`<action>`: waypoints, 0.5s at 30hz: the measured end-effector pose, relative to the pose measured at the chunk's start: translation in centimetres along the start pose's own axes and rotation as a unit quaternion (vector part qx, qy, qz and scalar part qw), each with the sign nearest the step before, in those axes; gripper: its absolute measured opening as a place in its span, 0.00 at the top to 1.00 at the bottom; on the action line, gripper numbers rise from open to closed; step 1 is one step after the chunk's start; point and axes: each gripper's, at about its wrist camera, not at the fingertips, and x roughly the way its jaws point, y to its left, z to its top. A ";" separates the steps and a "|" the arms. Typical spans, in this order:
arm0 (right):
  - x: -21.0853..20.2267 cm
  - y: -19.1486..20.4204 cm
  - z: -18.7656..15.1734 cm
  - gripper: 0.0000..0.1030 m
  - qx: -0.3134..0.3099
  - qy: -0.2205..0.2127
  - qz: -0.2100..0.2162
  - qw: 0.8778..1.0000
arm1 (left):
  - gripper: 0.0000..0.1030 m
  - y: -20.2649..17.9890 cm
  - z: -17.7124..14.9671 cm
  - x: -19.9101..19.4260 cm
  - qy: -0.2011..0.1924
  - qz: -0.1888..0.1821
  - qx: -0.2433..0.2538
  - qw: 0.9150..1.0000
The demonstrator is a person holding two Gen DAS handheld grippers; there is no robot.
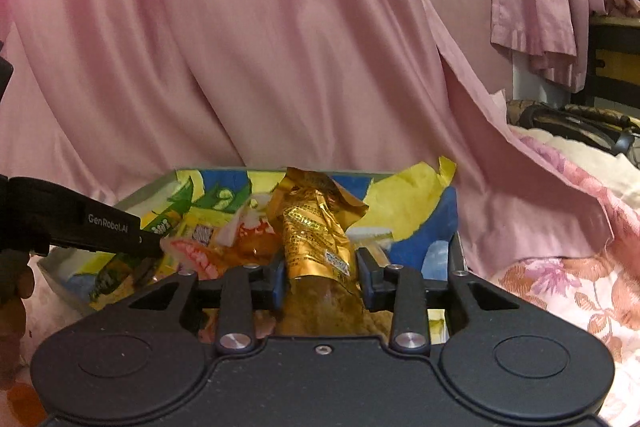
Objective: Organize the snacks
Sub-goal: 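Lower the green sausage into the tray with the left tool while the right tool lowers the gold bag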
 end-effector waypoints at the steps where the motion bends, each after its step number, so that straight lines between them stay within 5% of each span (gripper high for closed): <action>1: 0.1 -0.1 -0.1 0.61 0.003 0.003 0.001 1.000 | 0.81 0.0 0.0 0.0 0.000 0.001 0.000 1.000; 8: 0.0 0.2 -0.1 0.55 -0.001 0.008 0.003 1.000 | 0.80 0.1 0.0 0.1 -0.003 0.005 -0.001 1.000; 9: -0.1 0.3 -0.1 0.52 -0.002 0.008 0.003 1.000 | 0.77 0.0 0.0 0.0 -0.007 0.010 -0.003 1.000; 11: -0.1 0.4 -0.1 0.44 -0.004 0.009 0.002 1.000 | 0.55 -0.1 0.1 -0.3 -0.008 0.014 -0.004 1.000; 13: -0.5 0.5 0.0 0.30 -0.006 0.004 0.000 1.000 | 0.47 -0.1 0.2 -0.9 -0.019 0.020 -0.006 1.000; 15: -1.0 0.5 0.1 0.29 -0.007 -0.007 -0.010 1.000 | 0.42 0.1 0.3 -1.5 -0.028 0.014 -0.013 0.999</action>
